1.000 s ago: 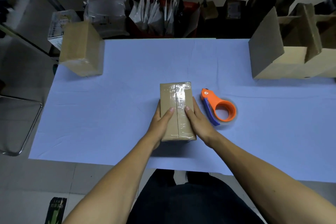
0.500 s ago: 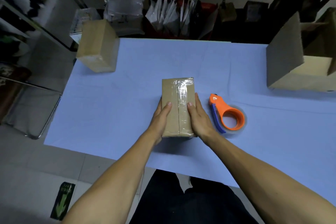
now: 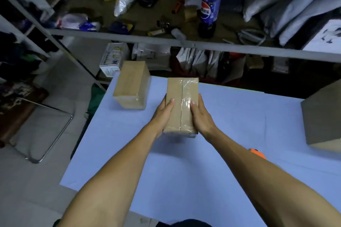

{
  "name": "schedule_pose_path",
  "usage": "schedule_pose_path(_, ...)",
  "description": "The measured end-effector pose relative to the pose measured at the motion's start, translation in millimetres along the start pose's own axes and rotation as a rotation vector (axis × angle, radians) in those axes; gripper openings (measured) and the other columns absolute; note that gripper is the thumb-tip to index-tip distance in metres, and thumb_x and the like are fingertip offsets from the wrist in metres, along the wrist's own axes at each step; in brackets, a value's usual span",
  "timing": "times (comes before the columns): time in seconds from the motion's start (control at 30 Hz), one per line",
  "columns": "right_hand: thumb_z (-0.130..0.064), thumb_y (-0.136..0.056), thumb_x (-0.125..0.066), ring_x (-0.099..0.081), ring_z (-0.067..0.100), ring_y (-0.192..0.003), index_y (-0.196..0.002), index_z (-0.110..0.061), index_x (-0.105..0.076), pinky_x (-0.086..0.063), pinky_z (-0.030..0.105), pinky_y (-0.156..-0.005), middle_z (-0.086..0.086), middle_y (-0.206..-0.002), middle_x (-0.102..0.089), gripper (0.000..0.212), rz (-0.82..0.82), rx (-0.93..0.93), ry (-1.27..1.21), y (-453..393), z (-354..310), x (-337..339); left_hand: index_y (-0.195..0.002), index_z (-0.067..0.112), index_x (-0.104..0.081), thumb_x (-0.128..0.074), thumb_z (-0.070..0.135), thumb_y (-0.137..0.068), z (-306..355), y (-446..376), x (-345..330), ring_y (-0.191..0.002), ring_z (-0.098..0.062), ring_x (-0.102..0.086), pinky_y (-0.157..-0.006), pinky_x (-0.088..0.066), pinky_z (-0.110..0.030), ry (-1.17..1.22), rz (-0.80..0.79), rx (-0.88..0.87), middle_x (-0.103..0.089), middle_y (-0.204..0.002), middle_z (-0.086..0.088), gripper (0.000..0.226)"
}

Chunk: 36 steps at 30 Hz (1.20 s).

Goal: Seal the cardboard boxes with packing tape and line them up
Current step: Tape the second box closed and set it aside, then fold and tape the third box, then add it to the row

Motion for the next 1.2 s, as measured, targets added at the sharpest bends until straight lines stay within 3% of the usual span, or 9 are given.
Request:
schedule_pose_path(0.1, -0.056, -0.102, -0.027, -0.045, 0.018, -0.129, -0.154, -0.047, -0.004, -0.031, 0.028, -0.099, -0.008, -0.153, -0.039, 0.058, -0.007, -0.073, -0.004, -31, 5, -22, -0.121, 0.046, -0.056, -0.047, 0.044, -0.103, -7, -30, 21, -0.098, 0.003, -0.068, -0.079, -0.053, -0.023, 0.021, -0.004, 0.059, -0.069, -0.109, 0.026, 0.021)
schedule_pose_path(0.23, -0.055, -0.102, -0.028, -0.043, 0.021, -0.136, -0.156, -0.043, -0.002, -0.03, 0.028, -0.102, -0.005, -0.156, -0.036, 0.061, -0.015, -0.146, 0.009, -68, 20, -45, -0.131, 0.042, -0.052, -0.045, 0.042, -0.104, -23, -67, 42, -0.099, 0.006, -0.065, -0.08, -0.051, -0.021, 0.012, 0.012, 0.108, -0.067, -0.116, 0.024, 0.028)
schedule_pose_path(0.37, -0.052, -0.104, -0.028, -0.048, 0.019, -0.131, -0.156, -0.042, -0.009, -0.033, 0.032, -0.109, -0.005, -0.152, -0.042, 0.057, -0.009, -0.133, -0.003, -101, 22, -60, -0.128, 0.038, -0.055, -0.048, 0.037, -0.103, -33, -101, 60, -0.095, 0.014, -0.064, -0.073, -0.049, -0.007, 0.0, 0.068, 0.096, -0.069, -0.103, 0.032, 0.026)
schedule_pose_path(0.53, -0.053, -0.103, -0.029, -0.051, 0.017, -0.126, -0.155, -0.045, -0.011, -0.037, 0.034, -0.107, -0.006, -0.148, -0.046, 0.055, 0.009, -0.087, -0.013, -145, 7, -67, -0.132, 0.031, -0.059, -0.049, 0.039, -0.102, -16, -142, 74, -0.108, -0.012, -0.065, -0.096, -0.051, -0.034, -0.026, 0.139, 0.07, -0.068, -0.119, 0.008, 0.032)
schedule_pose_path(0.7, -0.054, -0.102, -0.029, -0.051, 0.013, -0.12, -0.154, -0.045, -0.017, -0.036, 0.029, -0.099, -0.008, -0.146, -0.048, 0.054, 0.022, -0.047, -0.018, -173, -6, -72, -0.101, 0.045, -0.066, -0.054, 0.042, -0.099, -1, -163, 88, -0.083, 0.007, -0.068, -0.065, -0.052, -0.012, -0.042, 0.178, 0.056, -0.073, -0.091, 0.027, 0.013)
schedule_pose_path(0.8, -0.057, -0.101, -0.029, -0.05, 0.017, -0.127, -0.155, -0.043, -0.014, -0.038, 0.036, -0.107, -0.006, -0.149, -0.045, 0.058, 0.007, -0.064, -0.015, -177, -4, -72, -0.102, 0.043, -0.065, -0.055, 0.042, -0.099, 4, -163, 88, -0.078, 0.015, -0.064, -0.058, -0.047, -0.005, -0.043, 0.176, 0.035, -0.07, -0.085, 0.033, 0.011)
schedule_pose_path(1.0, -0.056, -0.101, -0.031, -0.047, 0.025, -0.133, -0.156, -0.035, -0.017, -0.037, 0.031, -0.099, 0.0, -0.149, -0.047, 0.061, 0.04, -0.038, 0.235, -170, -20, -53, -0.135, 0.025, -0.056, -0.052, 0.038, -0.1, 34, -155, 85, -0.115, -0.021, -0.062, -0.098, -0.049, -0.036, -0.385, 0.24, -0.075, -0.066, -0.127, -0.001, 0.038)
schedule_pose_path(1.1, -0.059, -0.1, -0.031, -0.025, 0.022, -0.148, -0.157, -0.029, -0.018, -0.027, 0.037, -0.114, 0.003, -0.161, -0.029, 0.066, 0.086, 0.079, 0.537, -152, -37, -31, -0.155, 0.022, -0.029, -0.053, 0.038, -0.099, 60, -142, 81, -0.137, -0.028, -0.042, -0.112, -0.036, -0.036, -0.693, 0.318, -0.136, -0.041, -0.155, -0.007, 0.063)
schedule_pose_path(1.2, -0.057, -0.101, -0.027, -0.007, 0.025, -0.152, -0.158, -0.028, -0.013, -0.015, 0.043, -0.12, 0.009, -0.165, -0.013, 0.065, 0.115, 0.185, 0.95, -123, -49, -6, -0.157, 0.022, -0.024, -0.046, 0.044, -0.1, 89, -120, 53, -0.151, -0.029, -0.016, -0.12, -0.02, -0.043, -1.148, 0.26, -0.359, -0.02, -0.164, -0.006, 0.065)
Point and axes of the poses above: each hand's wrist, its own y-axis away from the middle knuckle, its own x-axis out of the back of the hand, z = x × y, the point moved 8 cm from there along -y, towards the middle knuckle
